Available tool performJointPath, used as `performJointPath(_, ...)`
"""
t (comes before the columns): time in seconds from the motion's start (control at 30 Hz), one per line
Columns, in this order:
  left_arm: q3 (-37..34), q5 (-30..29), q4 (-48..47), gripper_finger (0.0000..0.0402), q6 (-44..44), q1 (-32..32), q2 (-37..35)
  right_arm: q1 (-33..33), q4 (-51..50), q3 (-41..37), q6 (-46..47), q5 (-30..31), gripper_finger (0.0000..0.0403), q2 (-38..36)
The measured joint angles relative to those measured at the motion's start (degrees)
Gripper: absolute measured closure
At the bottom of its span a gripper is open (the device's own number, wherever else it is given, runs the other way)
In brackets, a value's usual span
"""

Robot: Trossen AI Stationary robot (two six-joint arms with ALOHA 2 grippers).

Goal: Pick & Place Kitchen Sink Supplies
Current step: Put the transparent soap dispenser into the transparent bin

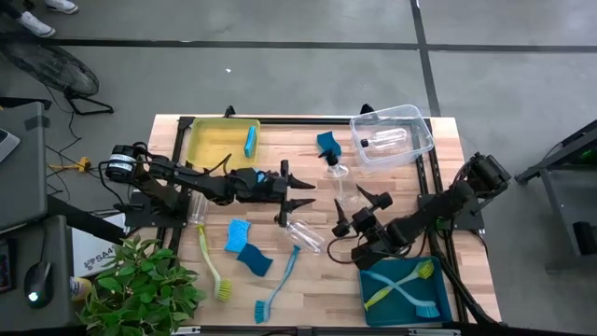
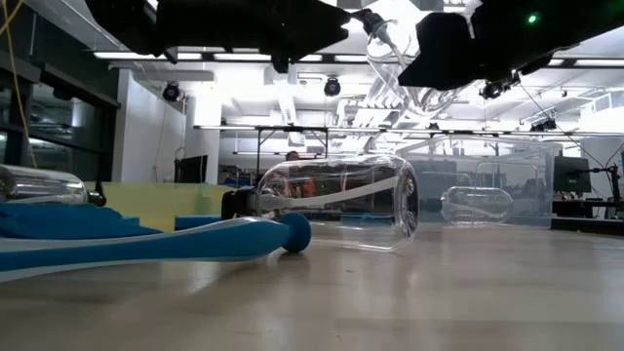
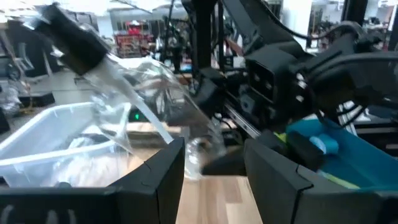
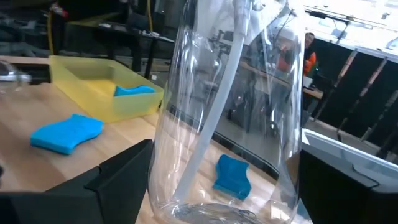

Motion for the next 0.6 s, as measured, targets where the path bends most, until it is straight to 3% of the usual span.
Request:
performJointPath(0.23,0.0,-1.4,4.2,0.0238,-0.1,0.7,0.0,2.4,8.0,0.0,-11.0,0.2,0.0062,0.0)
performJointPath(0.6,2.3,5.7,2.1,0.0238,-5.1,3.4,0.0,3.5,19.9,0.0,-26.8,0.4,0.0062,0.0)
